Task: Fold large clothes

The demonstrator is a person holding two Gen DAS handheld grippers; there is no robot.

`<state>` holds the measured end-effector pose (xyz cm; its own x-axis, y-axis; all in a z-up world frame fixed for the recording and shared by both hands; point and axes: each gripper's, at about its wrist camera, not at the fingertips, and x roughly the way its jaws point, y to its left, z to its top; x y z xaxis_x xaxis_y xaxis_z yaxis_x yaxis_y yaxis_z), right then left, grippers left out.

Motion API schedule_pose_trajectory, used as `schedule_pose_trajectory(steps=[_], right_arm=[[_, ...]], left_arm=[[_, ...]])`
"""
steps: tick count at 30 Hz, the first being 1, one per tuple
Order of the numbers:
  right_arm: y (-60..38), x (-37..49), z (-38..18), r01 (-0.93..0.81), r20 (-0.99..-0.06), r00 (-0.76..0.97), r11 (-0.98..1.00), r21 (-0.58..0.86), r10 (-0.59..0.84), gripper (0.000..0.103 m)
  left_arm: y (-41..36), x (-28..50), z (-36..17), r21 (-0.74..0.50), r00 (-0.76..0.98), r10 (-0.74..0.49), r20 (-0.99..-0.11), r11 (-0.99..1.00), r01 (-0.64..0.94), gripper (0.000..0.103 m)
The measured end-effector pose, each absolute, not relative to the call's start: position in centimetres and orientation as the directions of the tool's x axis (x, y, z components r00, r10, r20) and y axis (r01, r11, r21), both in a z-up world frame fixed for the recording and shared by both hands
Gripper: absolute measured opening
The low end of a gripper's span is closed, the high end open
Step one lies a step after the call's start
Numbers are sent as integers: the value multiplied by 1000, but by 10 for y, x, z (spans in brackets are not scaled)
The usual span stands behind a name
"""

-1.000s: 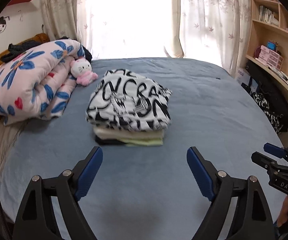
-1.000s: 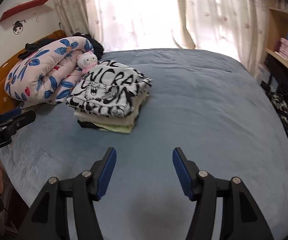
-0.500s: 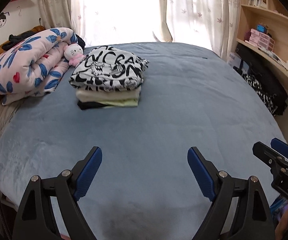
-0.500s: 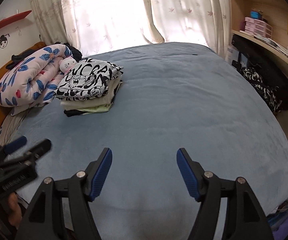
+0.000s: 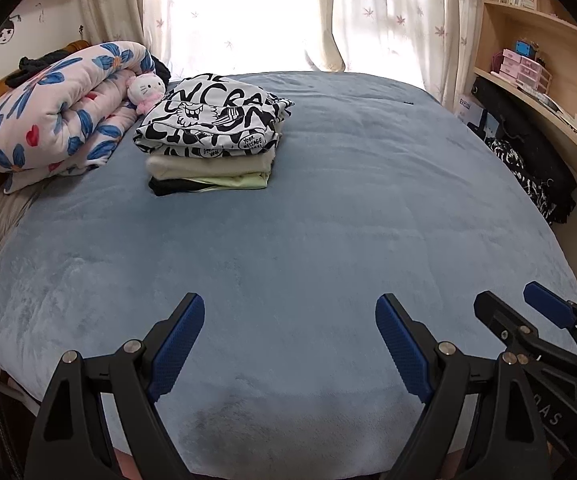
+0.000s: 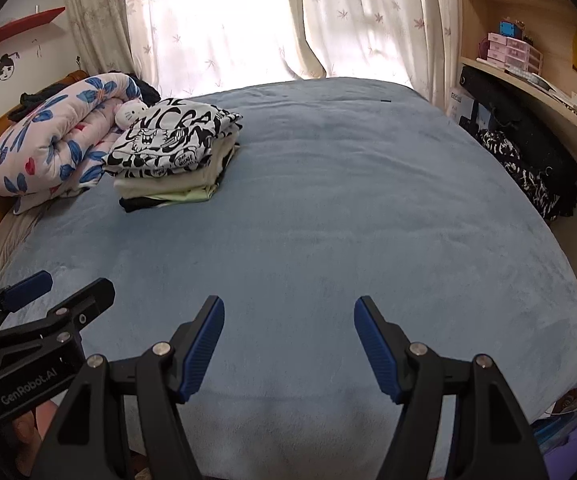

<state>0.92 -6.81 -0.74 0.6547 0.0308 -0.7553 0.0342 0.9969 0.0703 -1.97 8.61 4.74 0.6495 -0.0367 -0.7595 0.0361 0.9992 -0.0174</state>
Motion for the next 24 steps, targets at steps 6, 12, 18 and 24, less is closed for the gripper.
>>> schedule_pose_trajectory(steps=[6, 12, 18, 24], right_arm=[[-66, 7, -9, 33, -756, 654, 997, 70, 32, 68], [-65, 6, -9, 42, -755, 656, 997, 65, 22, 68], [-63, 4, -10, 38, -754, 657, 998, 60, 20, 68], [-63, 3, -10, 37, -757, 653, 998, 59, 21, 68]], left_arm=[[84, -18, 42, -18, 633, -43, -773, 999, 46, 87], [85, -17, 40, -15, 628, -41, -777, 999, 46, 87], [88, -17, 38, -14, 623, -31, -782, 999, 32, 86], [89, -17, 37, -17, 621, -30, -783, 999, 27, 86]])
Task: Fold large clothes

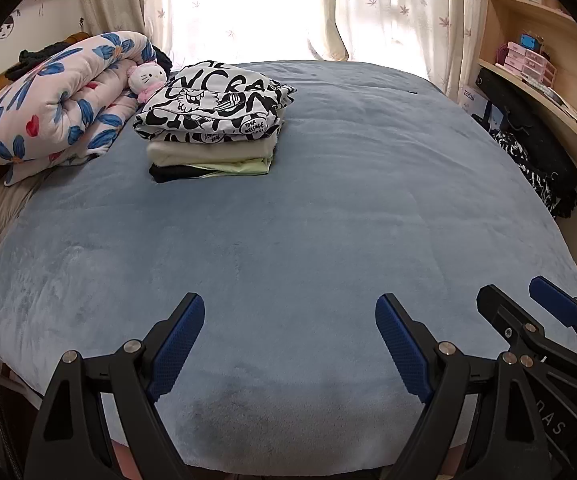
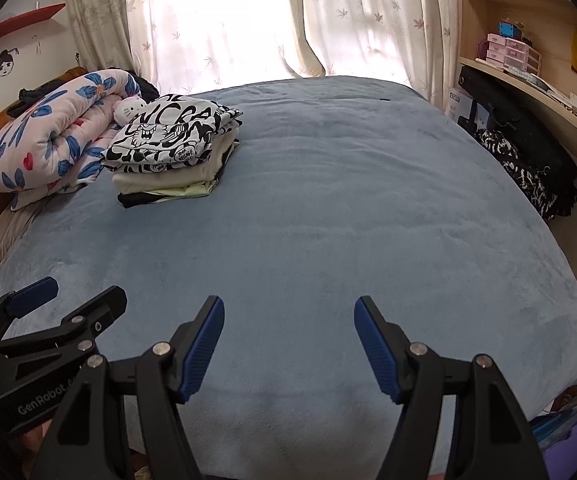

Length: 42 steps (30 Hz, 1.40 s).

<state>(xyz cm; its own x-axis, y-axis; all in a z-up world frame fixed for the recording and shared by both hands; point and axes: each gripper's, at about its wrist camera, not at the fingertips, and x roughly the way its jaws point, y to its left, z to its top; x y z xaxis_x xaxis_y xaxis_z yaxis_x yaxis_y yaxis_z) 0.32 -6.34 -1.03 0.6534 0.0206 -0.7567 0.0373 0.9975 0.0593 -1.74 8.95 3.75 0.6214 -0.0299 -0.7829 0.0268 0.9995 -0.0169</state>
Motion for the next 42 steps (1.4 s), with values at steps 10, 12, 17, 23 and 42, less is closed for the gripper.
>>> schedule_pose_trajectory(steps=[10, 12, 17, 23, 42], right_arm=[[-63, 3, -11, 37, -757, 653, 998, 54, 17, 68], [-63, 3, -11, 37, -758, 652, 998, 54, 17, 68], [-63, 3, -11, 37, -759, 651, 998, 51, 15, 68], [-63, 3, -13, 38, -761, 649, 998, 46, 10, 68], [-69, 6, -19, 35, -767, 641, 999, 40, 8, 68]], left_arm=[[91, -20, 37, -14, 621, -26, -784, 1000, 24, 86], [91, -19, 37, -10, 622, -23, -783, 1000, 24, 86], [92, -19, 36, -5, 622, -18, -783, 1000, 23, 86], [91, -19, 36, -3, 618, -15, -786, 1000, 21, 86], [96, -13, 32, 1, 603, -14, -798, 1000, 24, 86]])
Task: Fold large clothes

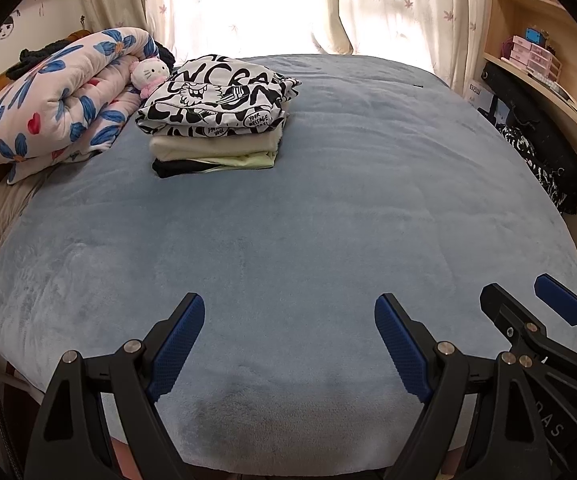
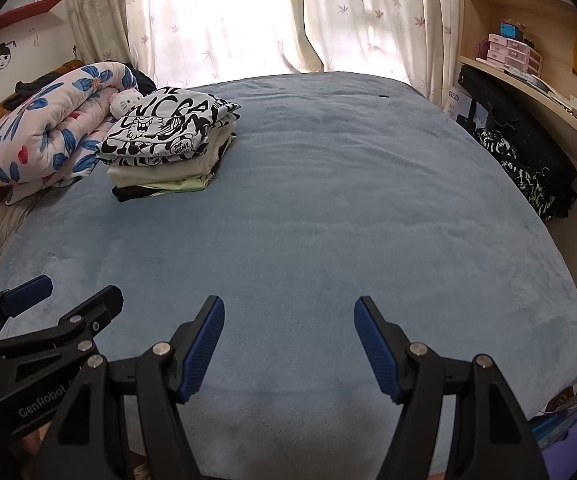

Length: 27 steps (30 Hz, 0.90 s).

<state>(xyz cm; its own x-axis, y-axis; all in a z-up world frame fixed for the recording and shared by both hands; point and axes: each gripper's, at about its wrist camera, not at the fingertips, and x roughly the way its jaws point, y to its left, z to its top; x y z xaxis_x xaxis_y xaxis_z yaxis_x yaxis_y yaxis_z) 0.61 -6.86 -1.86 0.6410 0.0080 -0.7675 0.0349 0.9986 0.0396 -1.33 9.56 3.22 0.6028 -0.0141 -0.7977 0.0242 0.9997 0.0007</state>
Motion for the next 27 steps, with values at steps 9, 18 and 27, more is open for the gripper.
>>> schedule_pose_trajectory(steps=[9, 18, 27], right_arm=[[-69, 9, -22, 33, -773, 635, 999, 35, 6, 68], [-69, 14, -26, 33, -783, 622, 999, 35, 7, 68], [-68, 16, -27, 30, -791, 612, 999, 29, 5, 68]], left_arm=[[96, -9, 28, -2, 593, -17, -805, 1000, 26, 85], [94, -5, 23, 4, 585, -13, -811, 1000, 29, 84], [94, -3, 19, -3, 567, -16, -823, 1000, 23, 84]])
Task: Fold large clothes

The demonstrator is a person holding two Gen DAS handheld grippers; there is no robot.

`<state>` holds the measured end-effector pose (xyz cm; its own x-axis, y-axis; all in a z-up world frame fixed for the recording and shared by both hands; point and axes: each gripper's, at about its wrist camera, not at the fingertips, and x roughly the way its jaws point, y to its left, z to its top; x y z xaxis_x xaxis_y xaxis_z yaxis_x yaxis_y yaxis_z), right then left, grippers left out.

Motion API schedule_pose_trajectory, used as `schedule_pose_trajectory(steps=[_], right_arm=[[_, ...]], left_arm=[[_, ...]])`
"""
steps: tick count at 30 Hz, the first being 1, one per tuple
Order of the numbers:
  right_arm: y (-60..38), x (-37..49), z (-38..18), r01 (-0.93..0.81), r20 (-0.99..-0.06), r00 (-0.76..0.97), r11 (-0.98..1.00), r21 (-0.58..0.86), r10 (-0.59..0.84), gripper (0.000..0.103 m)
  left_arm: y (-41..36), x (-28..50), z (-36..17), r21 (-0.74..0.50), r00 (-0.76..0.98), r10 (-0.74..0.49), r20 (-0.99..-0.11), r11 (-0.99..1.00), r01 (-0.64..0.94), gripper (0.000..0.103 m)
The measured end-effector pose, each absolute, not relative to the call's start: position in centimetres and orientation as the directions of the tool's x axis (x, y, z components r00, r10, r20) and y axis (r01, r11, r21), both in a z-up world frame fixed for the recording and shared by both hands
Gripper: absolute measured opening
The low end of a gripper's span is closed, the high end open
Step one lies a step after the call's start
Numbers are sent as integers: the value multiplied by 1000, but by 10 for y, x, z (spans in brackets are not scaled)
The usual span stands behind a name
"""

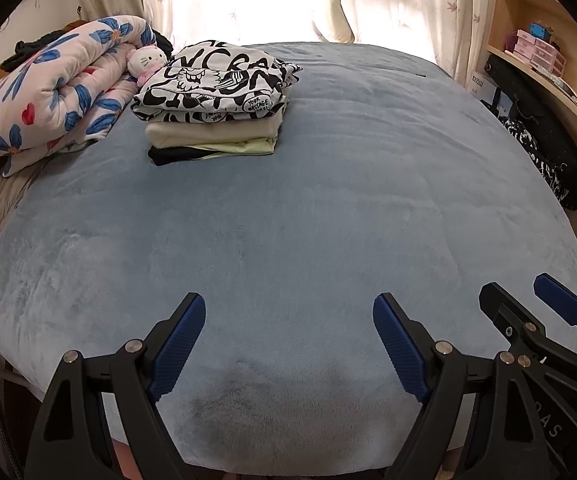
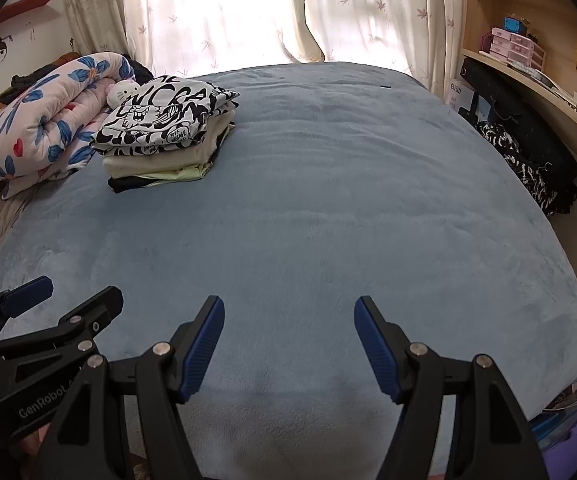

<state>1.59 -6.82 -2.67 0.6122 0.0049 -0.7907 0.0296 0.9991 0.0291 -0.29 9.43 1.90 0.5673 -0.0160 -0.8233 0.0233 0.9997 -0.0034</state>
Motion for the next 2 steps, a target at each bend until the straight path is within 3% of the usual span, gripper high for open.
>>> schedule_pose_trajectory(steps=[2], right_arm=[[-67, 17, -27, 30, -791, 612, 999, 29, 4, 68]], left_arm=[[94, -3, 19, -2, 568, -15, -823, 1000, 23, 84]])
